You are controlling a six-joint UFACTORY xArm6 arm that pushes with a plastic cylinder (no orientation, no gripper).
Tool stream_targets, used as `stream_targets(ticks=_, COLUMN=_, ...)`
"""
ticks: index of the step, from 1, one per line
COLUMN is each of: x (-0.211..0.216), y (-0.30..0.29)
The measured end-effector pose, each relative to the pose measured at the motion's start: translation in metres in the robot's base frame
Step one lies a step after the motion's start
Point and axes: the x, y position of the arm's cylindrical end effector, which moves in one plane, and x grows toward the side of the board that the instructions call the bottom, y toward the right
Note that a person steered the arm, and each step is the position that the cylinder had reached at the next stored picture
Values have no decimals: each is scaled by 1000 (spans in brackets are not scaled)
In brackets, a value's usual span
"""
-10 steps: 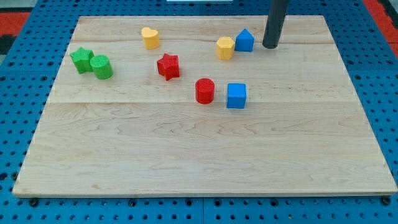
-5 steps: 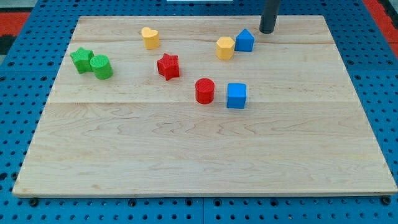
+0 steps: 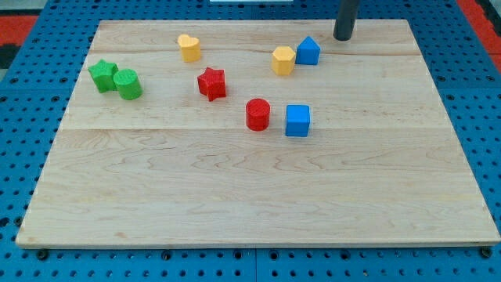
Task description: Point at the blue triangle
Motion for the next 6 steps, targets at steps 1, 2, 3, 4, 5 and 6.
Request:
stream_targets(ticks=1, x=-11, y=0)
stream_targets(ticks=2, x=-22, y=0)
stream_targets(ticks=3, x=-19, y=0)
stream_targets(ticks=4, x=-19, y=-17)
stream_targets(ticks=5, x=8, y=-65)
stream_targets(ticks=6, x=26, y=-43)
